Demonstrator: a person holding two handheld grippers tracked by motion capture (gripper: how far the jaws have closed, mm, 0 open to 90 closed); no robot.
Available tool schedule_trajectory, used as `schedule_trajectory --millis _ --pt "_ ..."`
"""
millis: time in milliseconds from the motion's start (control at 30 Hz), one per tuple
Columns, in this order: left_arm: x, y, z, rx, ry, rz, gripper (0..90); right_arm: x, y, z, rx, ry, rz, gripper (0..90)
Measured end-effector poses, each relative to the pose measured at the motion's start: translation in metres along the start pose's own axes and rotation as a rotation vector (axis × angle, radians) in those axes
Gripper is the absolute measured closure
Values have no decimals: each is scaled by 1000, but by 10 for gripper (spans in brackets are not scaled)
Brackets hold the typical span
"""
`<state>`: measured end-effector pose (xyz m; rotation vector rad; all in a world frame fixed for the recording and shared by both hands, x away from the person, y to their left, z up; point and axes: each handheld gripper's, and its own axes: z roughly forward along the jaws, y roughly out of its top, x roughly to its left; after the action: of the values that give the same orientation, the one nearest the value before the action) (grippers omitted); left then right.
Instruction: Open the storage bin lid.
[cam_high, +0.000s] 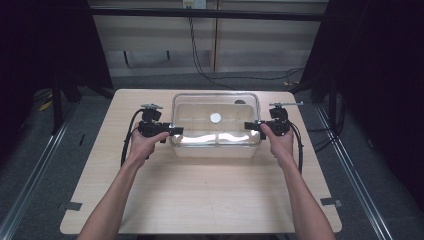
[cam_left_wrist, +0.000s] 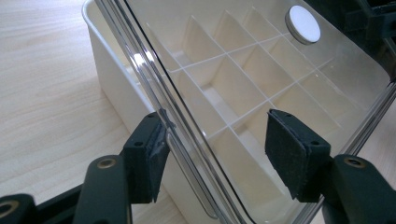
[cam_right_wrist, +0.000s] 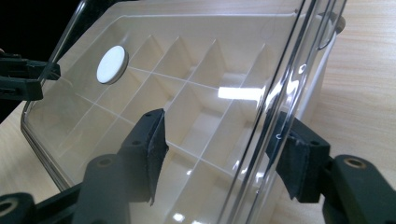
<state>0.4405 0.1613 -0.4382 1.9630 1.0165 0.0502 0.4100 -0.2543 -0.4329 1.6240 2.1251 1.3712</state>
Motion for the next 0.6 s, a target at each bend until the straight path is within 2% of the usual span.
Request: schedule_trajectory --millis 200,533,600 --pt "-2 2 -7 -47 -17 3 489 -1 0 -3 -11 9 13 449" --pt "-7 5 -14 -73 -29 5 505 3 1 -9 -34 24 12 483" --pt "-9 5 -15 -80 -21 4 512 5 2 -11 -36 22 15 492"
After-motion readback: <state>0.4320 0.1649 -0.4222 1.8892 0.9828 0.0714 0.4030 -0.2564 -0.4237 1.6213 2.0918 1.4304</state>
